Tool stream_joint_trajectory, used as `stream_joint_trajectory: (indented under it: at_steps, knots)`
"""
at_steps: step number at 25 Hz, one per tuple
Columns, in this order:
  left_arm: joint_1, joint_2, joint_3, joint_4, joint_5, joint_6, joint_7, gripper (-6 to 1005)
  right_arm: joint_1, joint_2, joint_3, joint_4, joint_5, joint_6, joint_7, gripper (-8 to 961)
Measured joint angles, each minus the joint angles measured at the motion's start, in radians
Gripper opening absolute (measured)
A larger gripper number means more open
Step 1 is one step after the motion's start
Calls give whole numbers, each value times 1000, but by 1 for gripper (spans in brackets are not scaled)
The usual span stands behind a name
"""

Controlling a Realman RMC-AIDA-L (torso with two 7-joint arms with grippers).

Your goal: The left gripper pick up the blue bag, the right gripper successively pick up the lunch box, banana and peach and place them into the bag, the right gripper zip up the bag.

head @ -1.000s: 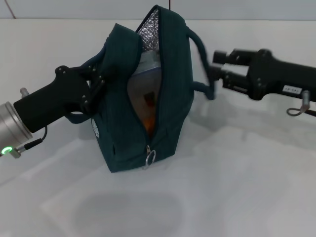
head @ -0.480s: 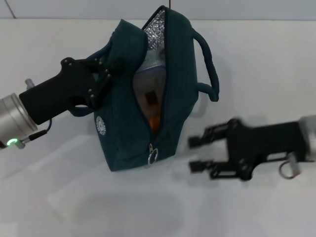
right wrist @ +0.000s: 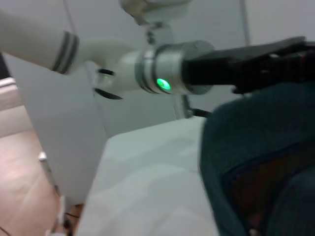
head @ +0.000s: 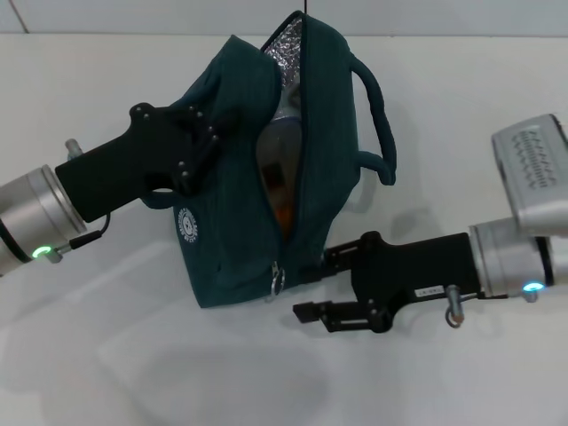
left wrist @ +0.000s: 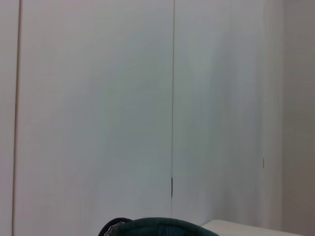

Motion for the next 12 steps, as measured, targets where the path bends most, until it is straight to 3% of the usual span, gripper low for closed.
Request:
stream_joint_trajectory:
  at_steps: [5,12]
  knots:
    - [0,0,-4,-8,-2,-2,3,43,6,0,-64,-2,57,101,11,459]
    - [-2,1,-4,-14,-5,-2,18,43,25,1,-108,-4,76,139,28,446]
